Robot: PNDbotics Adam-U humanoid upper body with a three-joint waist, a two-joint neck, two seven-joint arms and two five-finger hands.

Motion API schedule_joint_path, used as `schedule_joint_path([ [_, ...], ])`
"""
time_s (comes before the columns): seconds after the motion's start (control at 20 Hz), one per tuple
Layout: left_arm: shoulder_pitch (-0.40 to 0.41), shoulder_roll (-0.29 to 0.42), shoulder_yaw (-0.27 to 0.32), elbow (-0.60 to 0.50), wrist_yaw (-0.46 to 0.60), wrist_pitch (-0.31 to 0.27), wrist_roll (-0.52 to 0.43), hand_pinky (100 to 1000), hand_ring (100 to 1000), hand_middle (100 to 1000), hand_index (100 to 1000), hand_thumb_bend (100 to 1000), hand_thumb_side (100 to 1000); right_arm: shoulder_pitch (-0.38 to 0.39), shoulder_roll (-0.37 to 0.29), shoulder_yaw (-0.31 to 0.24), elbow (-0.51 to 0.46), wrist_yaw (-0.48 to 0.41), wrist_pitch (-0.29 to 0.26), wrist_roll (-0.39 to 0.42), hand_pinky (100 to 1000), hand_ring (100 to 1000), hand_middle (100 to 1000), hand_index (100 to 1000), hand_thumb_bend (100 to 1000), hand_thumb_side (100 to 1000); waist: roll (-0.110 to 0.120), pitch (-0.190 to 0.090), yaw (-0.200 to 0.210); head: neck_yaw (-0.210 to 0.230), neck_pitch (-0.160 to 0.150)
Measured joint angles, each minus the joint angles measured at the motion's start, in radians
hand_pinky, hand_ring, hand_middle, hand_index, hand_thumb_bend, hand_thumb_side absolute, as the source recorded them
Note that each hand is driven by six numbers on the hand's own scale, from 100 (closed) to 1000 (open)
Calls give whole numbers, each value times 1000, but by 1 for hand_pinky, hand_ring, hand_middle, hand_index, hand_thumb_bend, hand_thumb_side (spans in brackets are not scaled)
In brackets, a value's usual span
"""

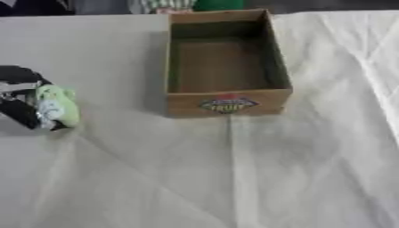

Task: Pick up objects on the table and place them in the box.

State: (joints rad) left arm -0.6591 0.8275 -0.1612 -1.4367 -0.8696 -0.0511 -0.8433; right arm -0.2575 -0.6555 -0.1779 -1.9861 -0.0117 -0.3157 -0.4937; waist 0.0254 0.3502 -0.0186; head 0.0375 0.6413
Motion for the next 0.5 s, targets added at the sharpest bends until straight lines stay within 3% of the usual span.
schedule_joint_path([
  [0.5,-3,9,38,-84,42,22,16,499,589,551,790,100,409,3,0,0,0,-4,1,-2,847,735,746,889,100,577,3,-22,13,-20,6],
])
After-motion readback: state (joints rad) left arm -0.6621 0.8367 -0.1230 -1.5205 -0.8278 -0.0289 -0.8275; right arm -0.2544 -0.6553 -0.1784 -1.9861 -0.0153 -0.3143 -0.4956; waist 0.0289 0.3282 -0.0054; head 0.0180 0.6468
